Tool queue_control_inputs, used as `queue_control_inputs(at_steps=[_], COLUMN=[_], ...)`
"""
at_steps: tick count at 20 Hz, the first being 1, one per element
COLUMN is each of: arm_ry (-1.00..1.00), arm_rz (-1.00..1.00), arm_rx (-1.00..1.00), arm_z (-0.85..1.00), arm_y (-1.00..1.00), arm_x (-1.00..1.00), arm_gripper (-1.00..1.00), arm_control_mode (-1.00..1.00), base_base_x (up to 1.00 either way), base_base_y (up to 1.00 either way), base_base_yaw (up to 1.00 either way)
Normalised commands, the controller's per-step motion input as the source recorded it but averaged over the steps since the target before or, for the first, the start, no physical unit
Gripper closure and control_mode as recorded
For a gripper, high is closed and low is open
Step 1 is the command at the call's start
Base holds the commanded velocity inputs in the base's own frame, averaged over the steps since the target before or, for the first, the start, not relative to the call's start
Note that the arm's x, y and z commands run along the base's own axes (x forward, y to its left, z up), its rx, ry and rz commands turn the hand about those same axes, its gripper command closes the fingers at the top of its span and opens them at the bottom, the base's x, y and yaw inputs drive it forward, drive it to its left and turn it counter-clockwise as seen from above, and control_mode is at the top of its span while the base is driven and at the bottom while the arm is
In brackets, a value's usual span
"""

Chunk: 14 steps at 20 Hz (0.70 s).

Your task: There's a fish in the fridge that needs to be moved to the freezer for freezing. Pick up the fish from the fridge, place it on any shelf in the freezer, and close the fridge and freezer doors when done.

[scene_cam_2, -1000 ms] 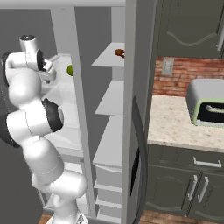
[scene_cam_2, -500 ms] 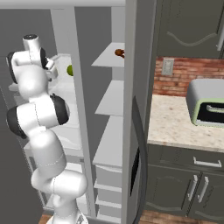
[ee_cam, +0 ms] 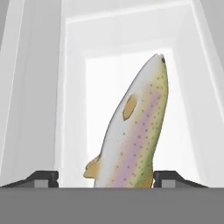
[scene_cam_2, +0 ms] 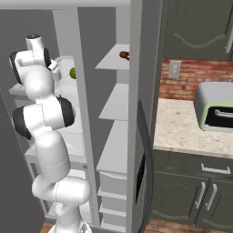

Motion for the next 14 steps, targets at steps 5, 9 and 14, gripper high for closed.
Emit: queue_control_inputs(at_steps=[5,9,14], arm_ry=[0.12,0.03,0.00], arm_rz=[-0.05,-0.01,0.00], arm_rx=[0.00,0.00,0.00], arm_z=[-0.66,-0.66,-0.58], arm_y=[-0.42,-0.33,-0.03], arm_x=[0.00,-0.10,-0.16], arm_gripper=[1.00,1.00,1.00], arm_control_mode=[-1.00,-1.00,-1.00], base_base_x=[0.00,0.00,0.00], base_base_y=[0.00,0.00,0.00], base_base_yaw=[0.00,0.00,0.00])
